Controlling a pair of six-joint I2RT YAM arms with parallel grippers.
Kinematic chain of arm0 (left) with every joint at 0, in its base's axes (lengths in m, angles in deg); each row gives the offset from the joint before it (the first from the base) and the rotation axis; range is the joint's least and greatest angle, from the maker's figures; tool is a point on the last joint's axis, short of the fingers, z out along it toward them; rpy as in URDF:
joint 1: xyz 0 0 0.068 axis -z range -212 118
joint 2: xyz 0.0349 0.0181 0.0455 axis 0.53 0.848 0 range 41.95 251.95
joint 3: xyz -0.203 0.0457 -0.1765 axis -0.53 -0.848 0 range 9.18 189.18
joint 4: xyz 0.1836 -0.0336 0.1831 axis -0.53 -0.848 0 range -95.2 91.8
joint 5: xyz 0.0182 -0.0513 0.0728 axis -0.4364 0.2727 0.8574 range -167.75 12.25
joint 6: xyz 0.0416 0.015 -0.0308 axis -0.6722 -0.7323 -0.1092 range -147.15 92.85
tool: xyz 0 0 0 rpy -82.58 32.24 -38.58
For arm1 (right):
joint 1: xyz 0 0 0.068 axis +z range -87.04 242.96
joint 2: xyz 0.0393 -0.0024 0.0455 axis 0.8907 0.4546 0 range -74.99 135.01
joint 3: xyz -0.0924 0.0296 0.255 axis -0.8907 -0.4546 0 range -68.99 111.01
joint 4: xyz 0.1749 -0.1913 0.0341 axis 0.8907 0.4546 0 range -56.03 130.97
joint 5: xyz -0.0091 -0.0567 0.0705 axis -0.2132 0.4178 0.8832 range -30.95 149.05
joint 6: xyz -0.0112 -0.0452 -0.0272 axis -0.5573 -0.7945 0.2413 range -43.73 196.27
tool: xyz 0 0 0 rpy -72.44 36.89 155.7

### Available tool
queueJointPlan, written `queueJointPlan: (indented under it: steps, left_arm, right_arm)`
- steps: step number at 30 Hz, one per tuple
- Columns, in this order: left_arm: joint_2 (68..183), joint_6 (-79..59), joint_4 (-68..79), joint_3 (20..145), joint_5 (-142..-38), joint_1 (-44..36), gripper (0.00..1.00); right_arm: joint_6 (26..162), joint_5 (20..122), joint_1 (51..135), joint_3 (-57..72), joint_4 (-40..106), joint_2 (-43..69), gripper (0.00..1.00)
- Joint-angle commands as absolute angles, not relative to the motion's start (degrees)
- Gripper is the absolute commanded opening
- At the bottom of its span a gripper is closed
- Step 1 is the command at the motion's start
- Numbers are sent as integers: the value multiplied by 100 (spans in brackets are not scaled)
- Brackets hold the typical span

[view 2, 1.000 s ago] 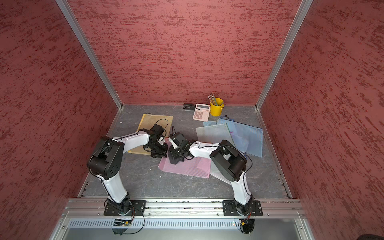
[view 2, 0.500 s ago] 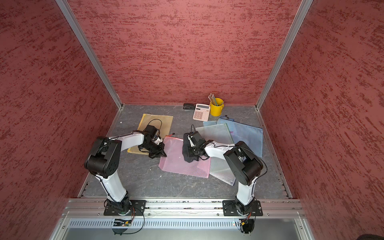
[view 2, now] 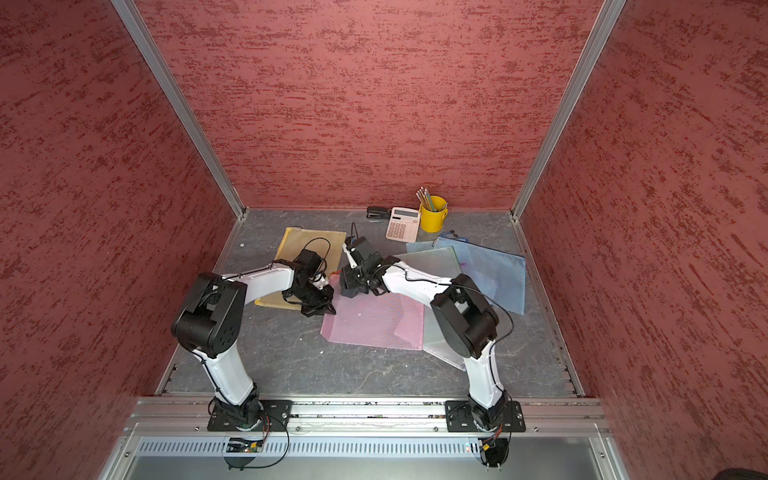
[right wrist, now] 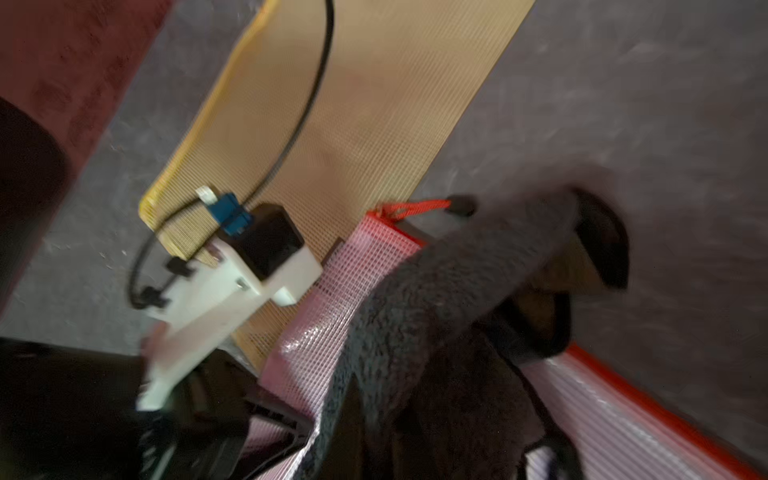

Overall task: Wipe the document bag
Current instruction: Wipe the dirt from the document bag.

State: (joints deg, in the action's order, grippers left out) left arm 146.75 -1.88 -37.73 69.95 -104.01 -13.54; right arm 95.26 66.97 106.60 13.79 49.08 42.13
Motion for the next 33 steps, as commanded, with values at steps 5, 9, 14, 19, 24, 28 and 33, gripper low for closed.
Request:
queueJointPlan:
  steps: [5,9,14,19,24,28,33]
  left_arm:
    - [14960,-30,-3723,6502,-9894,-1551,0]
    - [14955,-111,-3757,6392,-9937,-1726,0]
    - [14927,-202,-3755,6264,-9959,-1820,0]
    - [14869,-162,-3600,6130,-10070,-1744,0]
    - [14939,-137,-3560,6169,-10146,-1604,0]
    - [14960,-65,-3511,6169,-10161,-1535,0]
    - [14942,31,-3416,6132,-10236,-1573,0]
  right_arm:
    - [9944,5974,10693,188,5141,4126,0]
    - [10373,5681,10429,-971,5566,3303,0]
    - [10350,5426,9762,-1915,6154,2439,0]
    - [9909,5346,9761,-728,6460,2176,0]
    - [9666,5998,10570,1183,5906,3228,0]
    - [9752,6339,10945,1887,5244,4329,0]
    - [9845,6265,10932,1370,5098,4542,0]
